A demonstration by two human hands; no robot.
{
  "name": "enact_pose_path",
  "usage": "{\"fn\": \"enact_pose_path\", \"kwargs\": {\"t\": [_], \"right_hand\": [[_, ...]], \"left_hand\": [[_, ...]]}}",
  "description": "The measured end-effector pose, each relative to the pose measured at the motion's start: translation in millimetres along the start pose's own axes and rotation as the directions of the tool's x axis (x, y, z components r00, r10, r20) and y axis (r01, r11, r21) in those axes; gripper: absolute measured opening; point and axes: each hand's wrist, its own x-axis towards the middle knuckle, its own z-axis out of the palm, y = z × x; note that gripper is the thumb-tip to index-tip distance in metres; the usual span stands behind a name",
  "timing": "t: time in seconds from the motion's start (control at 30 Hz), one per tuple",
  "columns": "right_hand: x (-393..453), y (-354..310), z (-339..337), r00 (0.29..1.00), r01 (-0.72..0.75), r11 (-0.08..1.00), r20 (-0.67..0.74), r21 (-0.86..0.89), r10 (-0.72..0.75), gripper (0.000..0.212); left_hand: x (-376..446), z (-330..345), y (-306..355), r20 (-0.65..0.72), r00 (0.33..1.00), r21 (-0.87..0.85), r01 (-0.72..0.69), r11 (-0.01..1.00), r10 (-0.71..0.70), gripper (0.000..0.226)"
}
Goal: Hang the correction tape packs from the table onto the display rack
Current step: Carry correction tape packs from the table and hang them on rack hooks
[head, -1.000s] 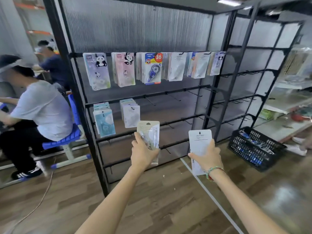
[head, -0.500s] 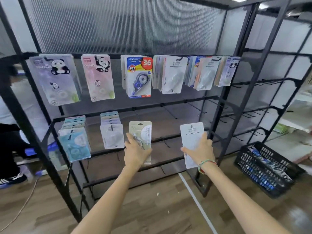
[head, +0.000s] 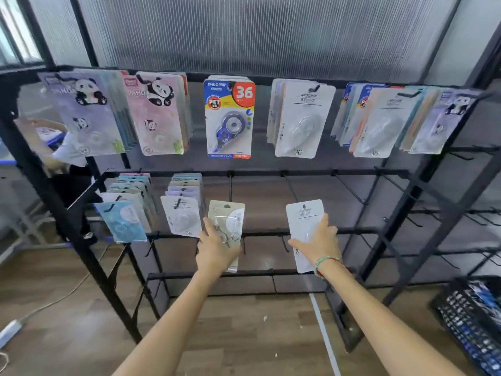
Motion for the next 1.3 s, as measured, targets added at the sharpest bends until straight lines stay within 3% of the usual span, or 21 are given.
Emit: {"fn": "enact_pose_path", "kwargs": {"t": [0.3,0.6,1.0,1.3], "right_hand": [[23,12,12,0.998,0.034,0.999,0.047,0.017,-0.035,0.1],[34,11,16,0.992,0.096,0.993,0.087,-0.071,-0.09,0.102],[42,11,28,0.988,0.073,0.996,0.138,-0.045,-0.066,0.119],[92,-6,50,0.99,0.057,0.995,0.134,-0.076,-0.047,0.124]], "left_hand": [[1,14,3,-0.068,0.997,0.014,0.031,0.999,-0.03,0.112],[3,18,3,-0.097,0.995,0.044,0.01,0.999,-0.006,0.112],[20,27,0,-0.037,0.999,0.041,0.016,0.999,-0.014,0.122],[82,44,6,-0.021,1.0,0.013,0.01,1.0,-0.009,0.126]]}}
